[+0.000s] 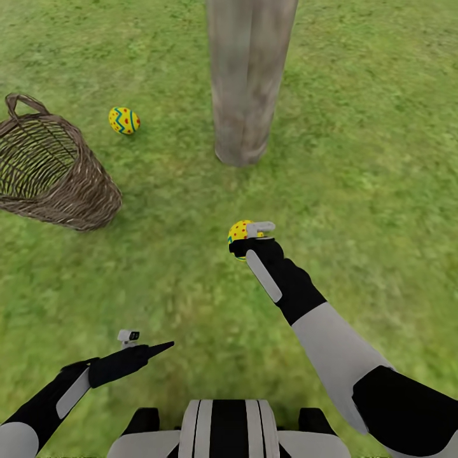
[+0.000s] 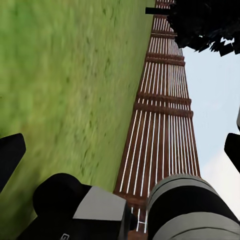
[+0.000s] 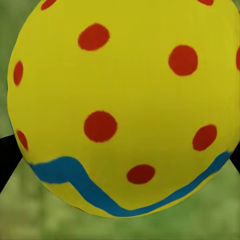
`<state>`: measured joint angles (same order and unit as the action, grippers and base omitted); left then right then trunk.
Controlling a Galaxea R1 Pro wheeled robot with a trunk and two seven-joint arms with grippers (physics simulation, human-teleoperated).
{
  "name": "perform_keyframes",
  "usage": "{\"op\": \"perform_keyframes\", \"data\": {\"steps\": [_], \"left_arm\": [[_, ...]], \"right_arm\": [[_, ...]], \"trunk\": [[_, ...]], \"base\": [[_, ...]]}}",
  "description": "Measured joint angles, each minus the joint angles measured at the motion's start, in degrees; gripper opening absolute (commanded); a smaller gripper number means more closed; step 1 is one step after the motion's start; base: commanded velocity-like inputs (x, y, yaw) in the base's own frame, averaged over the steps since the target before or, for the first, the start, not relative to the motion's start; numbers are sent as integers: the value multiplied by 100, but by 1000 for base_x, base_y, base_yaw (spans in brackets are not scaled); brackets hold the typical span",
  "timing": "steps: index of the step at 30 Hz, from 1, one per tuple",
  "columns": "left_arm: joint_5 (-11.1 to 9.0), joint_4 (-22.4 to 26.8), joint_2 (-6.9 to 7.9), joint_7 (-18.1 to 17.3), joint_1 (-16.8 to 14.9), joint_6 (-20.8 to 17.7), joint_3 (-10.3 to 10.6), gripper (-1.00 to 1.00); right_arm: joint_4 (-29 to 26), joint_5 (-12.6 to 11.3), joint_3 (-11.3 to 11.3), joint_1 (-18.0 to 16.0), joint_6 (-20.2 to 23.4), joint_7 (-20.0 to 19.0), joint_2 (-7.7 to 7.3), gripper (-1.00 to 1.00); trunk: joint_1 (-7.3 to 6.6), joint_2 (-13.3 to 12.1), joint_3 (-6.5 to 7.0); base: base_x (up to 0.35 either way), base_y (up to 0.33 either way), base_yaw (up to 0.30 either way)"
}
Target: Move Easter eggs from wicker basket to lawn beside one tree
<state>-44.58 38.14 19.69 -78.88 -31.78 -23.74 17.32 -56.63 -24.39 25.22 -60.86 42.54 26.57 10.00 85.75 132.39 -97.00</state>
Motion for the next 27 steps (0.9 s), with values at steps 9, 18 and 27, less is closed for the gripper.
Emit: {"op": "perform_keyframes", "data": {"steps": [9, 18, 27], "left_arm": [[0, -11, 15, -3, 0, 0, -8, 100], [0, -6, 10, -6, 0, 0, -1, 100], [-1, 0, 11, -87, 0, 0, -7, 100]], "right_arm": [[-44, -1, -3, 8, -2, 11, 0, -100], [-43, 0, -9, 25, -8, 11, 0, -100], [-28, -3, -9, 36, -9, 12, 0, -100]], "trunk": [[-2, 0, -79], [-1, 0, -157], [44, 79, -271]], "base": [[161, -18, 0], [128, -49, 0], [3, -1, 0]]}}
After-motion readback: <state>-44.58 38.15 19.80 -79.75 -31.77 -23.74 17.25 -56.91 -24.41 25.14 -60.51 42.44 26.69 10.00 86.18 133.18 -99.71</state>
